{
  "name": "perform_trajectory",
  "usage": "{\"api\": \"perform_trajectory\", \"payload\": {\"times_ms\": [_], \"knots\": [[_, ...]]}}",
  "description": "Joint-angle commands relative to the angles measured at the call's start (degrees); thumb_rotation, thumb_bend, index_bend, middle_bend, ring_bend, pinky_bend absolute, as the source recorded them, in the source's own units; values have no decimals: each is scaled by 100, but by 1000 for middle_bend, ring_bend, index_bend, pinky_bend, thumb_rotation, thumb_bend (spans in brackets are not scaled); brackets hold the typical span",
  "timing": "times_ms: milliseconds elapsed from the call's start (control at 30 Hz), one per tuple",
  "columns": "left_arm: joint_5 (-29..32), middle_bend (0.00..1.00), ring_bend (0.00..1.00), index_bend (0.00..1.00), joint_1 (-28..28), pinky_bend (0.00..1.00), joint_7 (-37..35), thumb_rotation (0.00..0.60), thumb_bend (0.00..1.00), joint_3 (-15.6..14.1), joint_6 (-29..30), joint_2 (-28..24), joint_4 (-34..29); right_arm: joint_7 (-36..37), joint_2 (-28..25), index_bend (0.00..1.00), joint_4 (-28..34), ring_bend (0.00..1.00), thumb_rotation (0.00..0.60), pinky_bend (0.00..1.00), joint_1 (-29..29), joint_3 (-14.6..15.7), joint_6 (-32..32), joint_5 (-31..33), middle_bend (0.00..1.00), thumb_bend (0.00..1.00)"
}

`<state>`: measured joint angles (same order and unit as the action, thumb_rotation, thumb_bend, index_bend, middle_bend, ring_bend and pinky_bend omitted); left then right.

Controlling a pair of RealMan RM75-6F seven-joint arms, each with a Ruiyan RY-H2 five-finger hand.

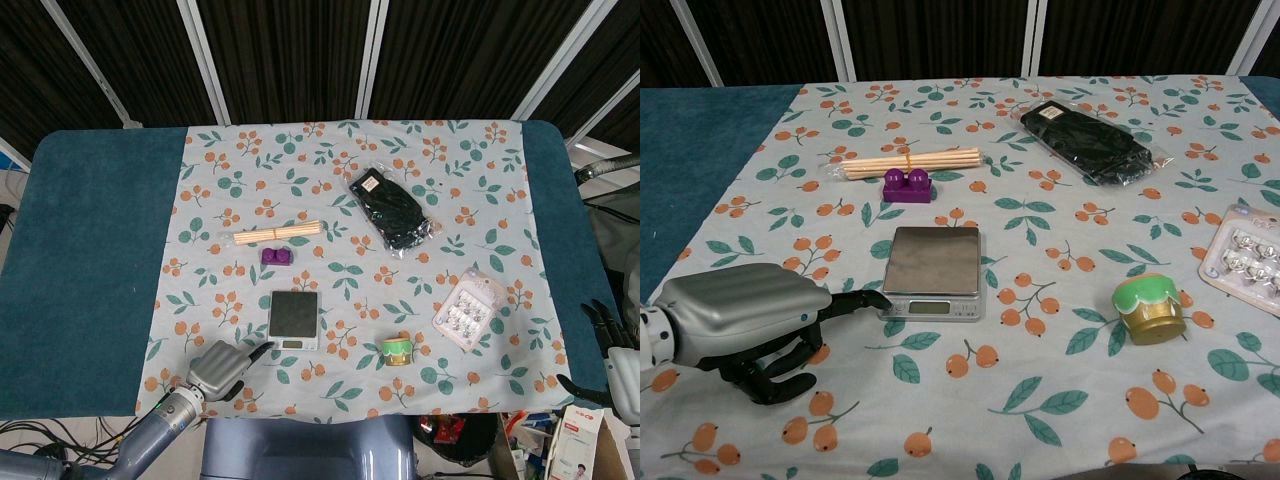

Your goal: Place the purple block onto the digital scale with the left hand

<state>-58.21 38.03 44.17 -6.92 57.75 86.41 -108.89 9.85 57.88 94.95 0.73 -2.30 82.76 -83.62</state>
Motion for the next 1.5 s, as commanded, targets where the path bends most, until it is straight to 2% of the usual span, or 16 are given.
{"api": "perform_trajectory", "payload": {"times_ms": [33, 1500], "knots": [[5, 782, 769, 55, 5, 720, -3, 600, 452, -5, 2, -1, -15, 0, 1, 0, -1, 128, 600, 180, 1, -1, -1, 2, 0, 74], [39, 782, 769, 54, 71, 720, 45, 600, 451, -80, 127, 38, 18, 4, -12, 0, 6, 128, 600, 180, 0, -7, -26, 37, 0, 75]]}}
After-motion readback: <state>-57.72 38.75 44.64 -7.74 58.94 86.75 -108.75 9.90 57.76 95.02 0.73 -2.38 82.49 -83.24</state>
